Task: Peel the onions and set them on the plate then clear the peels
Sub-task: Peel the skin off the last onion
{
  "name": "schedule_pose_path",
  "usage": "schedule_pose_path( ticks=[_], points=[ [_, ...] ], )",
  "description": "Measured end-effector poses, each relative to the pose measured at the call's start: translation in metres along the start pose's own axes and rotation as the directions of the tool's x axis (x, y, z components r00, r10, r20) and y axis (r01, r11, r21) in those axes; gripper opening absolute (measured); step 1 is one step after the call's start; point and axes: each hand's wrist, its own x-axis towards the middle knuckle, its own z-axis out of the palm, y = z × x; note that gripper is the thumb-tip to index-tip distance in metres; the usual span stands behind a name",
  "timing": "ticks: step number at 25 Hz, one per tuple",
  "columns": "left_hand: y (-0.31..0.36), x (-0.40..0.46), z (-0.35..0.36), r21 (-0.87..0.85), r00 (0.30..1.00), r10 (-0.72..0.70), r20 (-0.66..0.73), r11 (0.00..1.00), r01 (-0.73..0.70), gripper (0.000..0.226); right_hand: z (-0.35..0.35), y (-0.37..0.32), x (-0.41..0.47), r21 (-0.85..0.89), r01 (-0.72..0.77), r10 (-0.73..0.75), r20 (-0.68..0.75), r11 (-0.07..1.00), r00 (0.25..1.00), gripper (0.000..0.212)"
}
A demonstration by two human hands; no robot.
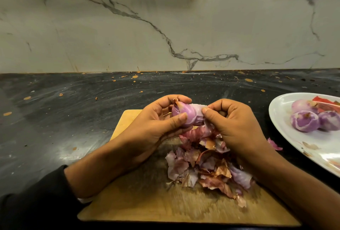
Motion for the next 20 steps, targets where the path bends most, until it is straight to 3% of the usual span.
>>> schedule_pose_path(
  ticks=[6, 10, 13, 17, 20],
  points=[
    [0.0024, 0.0029, -0.0019, -0.090, 1.000, 0.004, 0.016, 0.996, -0.003, 0.044, -0.0004, 0.0021, 0.0023, 0.168, -0.164, 0.161, 0.027, 0.972, 0.987, 0.013],
    [0.0006, 0.0035, 0.0003, -0.077, 1.000, -0.008, -0.017, 0.997, 0.006, 0.043, 0.0015, 0.0008, 0.0011, 0.133, -0.086, 0.077, 0.071, 0.987, 0.994, 0.011],
    [-0.0002, 0.0015, 0.0010, -0.017, 1.000, -0.012, -0.010, 1.000, 0.012, 0.040, 0.0032, -0.0022, -0.0040, -0.011, 0.029, -0.028, 0.106, 1.000, 0.994, 0.024],
    [-0.0007, 0.0004, 0.0018, 0.055, 1.000, 0.011, -0.015, 0.998, -0.010, 0.042, 0.0030, -0.0029, -0.0046, 0.091, -0.022, 0.013, 0.099, 0.996, 0.995, 0.013],
    [-0.0001, 0.0017, 0.0024, 0.019, 0.999, 0.019, -0.038, 1.000, -0.018, 0.041, 0.0003, -0.0011, -0.0018, 0.079, 0.012, -0.019, 0.079, 0.997, 0.997, 0.006]
  ],
)
